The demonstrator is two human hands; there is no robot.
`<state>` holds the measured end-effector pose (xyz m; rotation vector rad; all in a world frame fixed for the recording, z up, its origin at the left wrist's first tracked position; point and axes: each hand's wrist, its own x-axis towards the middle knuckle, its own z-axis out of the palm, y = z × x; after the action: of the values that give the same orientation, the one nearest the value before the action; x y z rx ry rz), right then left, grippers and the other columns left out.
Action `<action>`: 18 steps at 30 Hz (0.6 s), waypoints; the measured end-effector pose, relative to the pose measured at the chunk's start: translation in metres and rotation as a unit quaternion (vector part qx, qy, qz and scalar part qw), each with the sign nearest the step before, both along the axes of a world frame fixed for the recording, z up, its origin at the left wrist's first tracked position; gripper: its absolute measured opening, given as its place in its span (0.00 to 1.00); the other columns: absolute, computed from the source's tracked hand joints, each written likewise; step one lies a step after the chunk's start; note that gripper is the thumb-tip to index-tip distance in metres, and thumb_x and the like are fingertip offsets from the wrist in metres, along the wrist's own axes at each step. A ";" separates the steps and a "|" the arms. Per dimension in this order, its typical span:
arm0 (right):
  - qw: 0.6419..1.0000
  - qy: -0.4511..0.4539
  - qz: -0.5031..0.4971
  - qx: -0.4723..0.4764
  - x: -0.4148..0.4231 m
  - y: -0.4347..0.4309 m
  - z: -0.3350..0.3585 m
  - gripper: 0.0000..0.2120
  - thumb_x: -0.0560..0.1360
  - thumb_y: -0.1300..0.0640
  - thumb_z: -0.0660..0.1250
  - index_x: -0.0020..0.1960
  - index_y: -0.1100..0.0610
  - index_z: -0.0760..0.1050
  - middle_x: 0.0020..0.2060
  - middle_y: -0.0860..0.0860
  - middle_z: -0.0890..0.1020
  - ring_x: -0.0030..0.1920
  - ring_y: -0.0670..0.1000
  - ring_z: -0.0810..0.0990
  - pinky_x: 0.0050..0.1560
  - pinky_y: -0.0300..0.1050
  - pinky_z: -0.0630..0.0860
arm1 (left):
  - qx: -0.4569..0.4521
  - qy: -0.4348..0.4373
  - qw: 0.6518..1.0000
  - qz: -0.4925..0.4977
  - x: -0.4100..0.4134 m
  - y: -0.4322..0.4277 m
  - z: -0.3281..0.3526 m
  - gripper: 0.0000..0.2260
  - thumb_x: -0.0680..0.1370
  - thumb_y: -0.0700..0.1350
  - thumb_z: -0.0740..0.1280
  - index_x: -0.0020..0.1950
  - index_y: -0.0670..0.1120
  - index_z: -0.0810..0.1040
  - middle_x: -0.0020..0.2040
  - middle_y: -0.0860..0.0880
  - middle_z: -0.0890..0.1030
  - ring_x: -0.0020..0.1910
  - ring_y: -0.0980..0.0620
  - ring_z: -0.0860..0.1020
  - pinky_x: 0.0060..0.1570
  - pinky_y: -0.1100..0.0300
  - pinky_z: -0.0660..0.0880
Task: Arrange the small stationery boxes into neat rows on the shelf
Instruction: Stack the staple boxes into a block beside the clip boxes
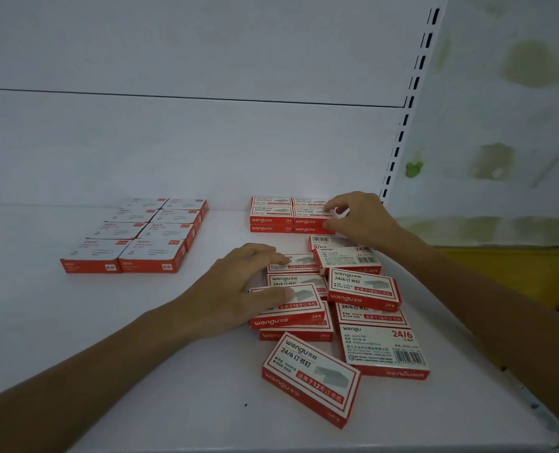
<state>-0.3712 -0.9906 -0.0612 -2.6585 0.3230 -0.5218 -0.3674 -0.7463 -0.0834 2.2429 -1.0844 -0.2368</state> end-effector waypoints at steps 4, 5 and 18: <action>1.000 0.017 0.003 0.003 0.001 -0.003 0.001 0.15 0.71 0.51 0.70 0.57 0.51 0.77 0.54 0.51 0.78 0.47 0.46 0.72 0.44 0.39 0.66 | 0.003 -0.001 1.000 0.001 0.002 -0.001 0.000 0.30 0.66 0.69 0.61 0.65 0.59 0.67 0.69 0.59 0.64 0.60 0.64 0.61 0.59 0.64 0.62; 1.000 0.020 0.005 0.009 0.001 -0.004 0.001 0.15 0.71 0.51 0.70 0.57 0.50 0.76 0.53 0.51 0.78 0.47 0.46 0.73 0.44 0.40 0.66 | 0.000 0.000 1.000 0.001 0.002 0.000 0.001 0.30 0.65 0.69 0.61 0.65 0.59 0.68 0.68 0.59 0.65 0.60 0.64 0.62 0.59 0.64 0.62; 0.998 -0.042 0.048 0.018 -0.026 -0.001 0.010 0.12 0.76 0.51 0.63 0.57 0.54 0.76 0.50 0.48 0.79 0.45 0.44 0.75 0.43 0.35 0.68 | -0.079 -0.076 0.994 -0.016 -0.019 0.011 0.022 0.16 0.70 0.60 0.60 0.58 0.61 0.72 0.59 0.67 0.66 0.59 0.69 0.64 0.52 0.75 0.60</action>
<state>-0.3971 -0.9917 -0.0517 -2.5940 0.1764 -0.5894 -0.3869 -0.7355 -0.0617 2.1298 -1.1775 0.0078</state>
